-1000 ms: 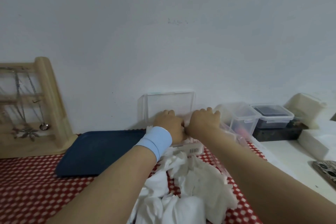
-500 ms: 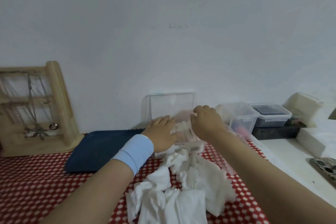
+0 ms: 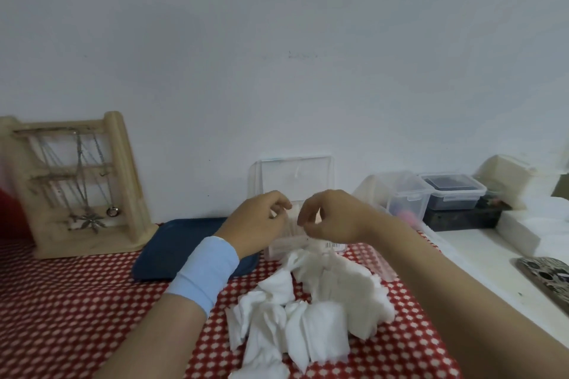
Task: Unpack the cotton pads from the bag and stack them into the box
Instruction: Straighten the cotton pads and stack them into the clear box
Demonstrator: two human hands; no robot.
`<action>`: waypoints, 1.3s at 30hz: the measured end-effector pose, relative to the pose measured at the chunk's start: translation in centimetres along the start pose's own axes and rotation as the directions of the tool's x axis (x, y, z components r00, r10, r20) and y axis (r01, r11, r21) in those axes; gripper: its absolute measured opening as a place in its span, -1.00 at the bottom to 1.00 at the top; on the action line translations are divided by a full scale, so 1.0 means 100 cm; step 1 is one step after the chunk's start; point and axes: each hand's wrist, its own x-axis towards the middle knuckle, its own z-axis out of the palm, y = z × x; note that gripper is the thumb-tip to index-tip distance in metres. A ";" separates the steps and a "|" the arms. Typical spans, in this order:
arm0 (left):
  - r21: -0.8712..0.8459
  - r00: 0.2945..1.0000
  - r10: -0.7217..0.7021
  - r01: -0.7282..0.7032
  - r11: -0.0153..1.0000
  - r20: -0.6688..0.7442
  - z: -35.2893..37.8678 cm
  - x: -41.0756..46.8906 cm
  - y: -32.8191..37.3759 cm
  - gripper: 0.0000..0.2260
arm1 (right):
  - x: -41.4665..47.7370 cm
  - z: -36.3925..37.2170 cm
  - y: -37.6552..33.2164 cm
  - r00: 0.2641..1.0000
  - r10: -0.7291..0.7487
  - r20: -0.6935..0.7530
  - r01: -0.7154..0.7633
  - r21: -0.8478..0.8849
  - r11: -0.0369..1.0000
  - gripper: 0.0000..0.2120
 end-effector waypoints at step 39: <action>-0.733 0.949 -0.314 0.233 0.640 0.027 0.015 -0.025 -0.032 -0.90 | 0.004 0.029 0.006 0.952 0.298 0.067 -0.228 0.804 0.549 -0.74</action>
